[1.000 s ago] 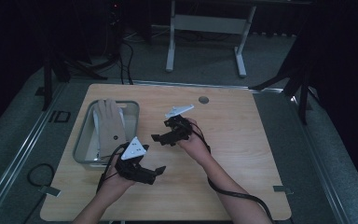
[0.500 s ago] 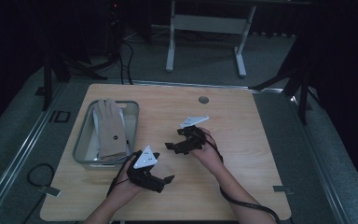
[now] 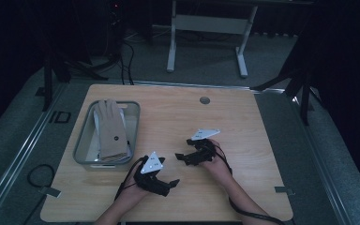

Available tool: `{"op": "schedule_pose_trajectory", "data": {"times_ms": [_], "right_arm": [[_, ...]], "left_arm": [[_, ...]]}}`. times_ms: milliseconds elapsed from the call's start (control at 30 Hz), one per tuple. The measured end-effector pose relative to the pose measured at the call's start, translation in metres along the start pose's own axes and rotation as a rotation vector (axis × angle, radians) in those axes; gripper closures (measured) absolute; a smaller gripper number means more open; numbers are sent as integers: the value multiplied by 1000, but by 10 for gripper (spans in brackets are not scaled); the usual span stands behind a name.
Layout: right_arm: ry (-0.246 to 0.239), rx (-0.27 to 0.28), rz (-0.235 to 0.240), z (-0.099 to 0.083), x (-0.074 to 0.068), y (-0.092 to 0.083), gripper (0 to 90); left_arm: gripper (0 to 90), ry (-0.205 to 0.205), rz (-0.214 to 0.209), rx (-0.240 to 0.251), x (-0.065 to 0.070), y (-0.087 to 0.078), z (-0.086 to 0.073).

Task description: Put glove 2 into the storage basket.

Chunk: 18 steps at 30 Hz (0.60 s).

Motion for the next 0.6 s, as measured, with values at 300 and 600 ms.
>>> {"op": "schedule_pose_trajectory", "data": {"times_ms": [300, 600], "right_arm": [[-10, 26, -29, -14, 4, -12, 154], [8, 32, -52, -15, 10, -14, 154]], "left_arm": [[50, -19, -24, -7, 0, 3, -9], [50, -21, -26, -1, 1, 4, -10]]}}
Point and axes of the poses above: each handheld gripper's, and its own axes: y roughly forward along the jaws, z roughly out of its top, x roughly to its right, the point moved 10 cm from there along y, roughly forward along the jaws, and after that the axes turned 1 degree about y, right-handed, at the moved point
